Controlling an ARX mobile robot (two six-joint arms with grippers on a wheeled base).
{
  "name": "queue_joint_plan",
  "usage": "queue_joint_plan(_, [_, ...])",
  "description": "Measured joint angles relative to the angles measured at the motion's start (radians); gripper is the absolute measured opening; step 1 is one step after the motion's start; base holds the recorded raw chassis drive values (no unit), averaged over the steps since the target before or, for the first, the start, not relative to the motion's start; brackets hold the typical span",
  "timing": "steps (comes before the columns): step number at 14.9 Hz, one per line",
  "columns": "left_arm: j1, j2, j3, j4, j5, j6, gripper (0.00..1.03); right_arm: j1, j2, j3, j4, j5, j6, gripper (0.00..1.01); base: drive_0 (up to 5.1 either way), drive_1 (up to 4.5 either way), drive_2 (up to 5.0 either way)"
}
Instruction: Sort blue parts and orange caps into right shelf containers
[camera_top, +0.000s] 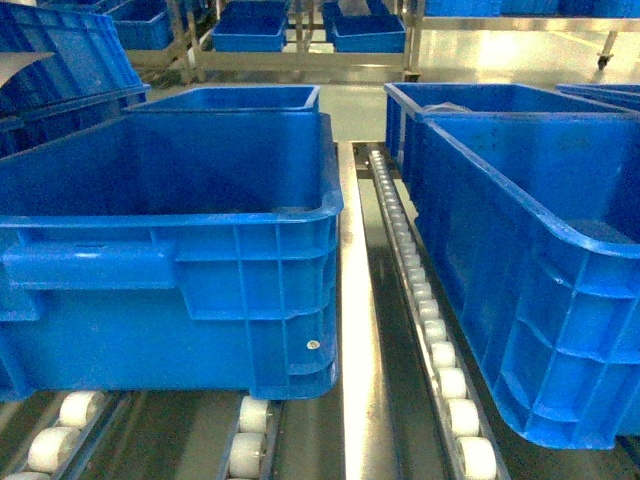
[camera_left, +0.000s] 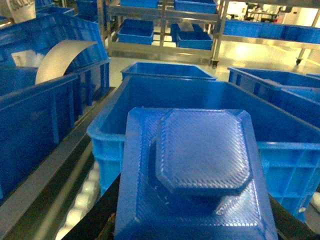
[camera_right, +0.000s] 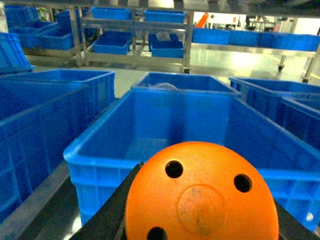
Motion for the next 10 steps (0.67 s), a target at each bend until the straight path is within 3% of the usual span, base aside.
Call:
queue_joint_plan(2, [-0.044, 0.301, 0.097, 0.273, 0.000, -0.012, 0.43, -0.002, 0.214, 0.073, 0.224, -0.028, -0.005, 0.44, 0.0, 0.00, 0.0])
queue_joint_plan(5, [-0.084, 0.761, 0.354, 0.591, 0.042, 0.005, 0.43, -0.063, 0.628, 0.262, 0.524, -0.078, 0.002, 0.44, 0.0, 0.00, 0.0])
queue_joint_plan(7, [-0.070, 1.041, 0.536, 0.606, 0.040, -0.003, 0.43, -0.078, 0.907, 0.396, 0.619, -0.072, -0.010, 0.44, 0.0, 0.00, 0.0])
queue_joint_plan(10, [-0.067, 1.357, 0.750, 0.527, 0.014, -0.040, 0.43, -0.092, 1.237, 0.549, 0.602, -0.060, 0.008, 0.44, 0.0, 0.00, 0.0])
